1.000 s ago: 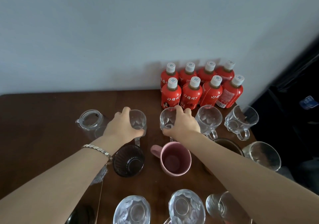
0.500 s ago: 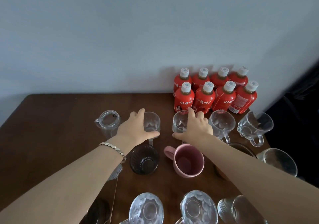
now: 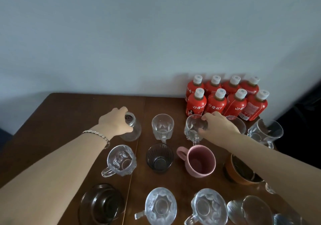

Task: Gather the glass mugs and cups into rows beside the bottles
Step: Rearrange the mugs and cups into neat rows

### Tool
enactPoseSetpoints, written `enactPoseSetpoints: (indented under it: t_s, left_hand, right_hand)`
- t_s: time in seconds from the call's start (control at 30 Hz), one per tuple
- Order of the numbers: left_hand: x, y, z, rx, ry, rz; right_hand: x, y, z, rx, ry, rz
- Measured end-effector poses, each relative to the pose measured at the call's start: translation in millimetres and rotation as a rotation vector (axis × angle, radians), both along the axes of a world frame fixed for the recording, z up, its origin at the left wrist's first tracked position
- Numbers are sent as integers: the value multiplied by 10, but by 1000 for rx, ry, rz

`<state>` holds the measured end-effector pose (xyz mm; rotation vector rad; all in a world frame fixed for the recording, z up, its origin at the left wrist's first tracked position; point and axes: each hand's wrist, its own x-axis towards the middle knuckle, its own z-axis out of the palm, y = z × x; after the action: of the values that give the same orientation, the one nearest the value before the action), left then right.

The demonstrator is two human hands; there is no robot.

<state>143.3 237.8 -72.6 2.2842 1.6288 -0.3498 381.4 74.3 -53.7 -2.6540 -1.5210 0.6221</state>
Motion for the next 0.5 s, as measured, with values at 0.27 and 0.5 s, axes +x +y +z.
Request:
enactPoseSetpoints:
  t_s: [0.27, 0.5]
  left_hand:
    - [124, -149, -91, -61, -142, 373]
    - [83, -129, -177, -106, -251, 306]
  right_hand:
    - [-114, -35, 66, -36, 28, 9]
    - [-116, -78, 93, -60, 22, 11]
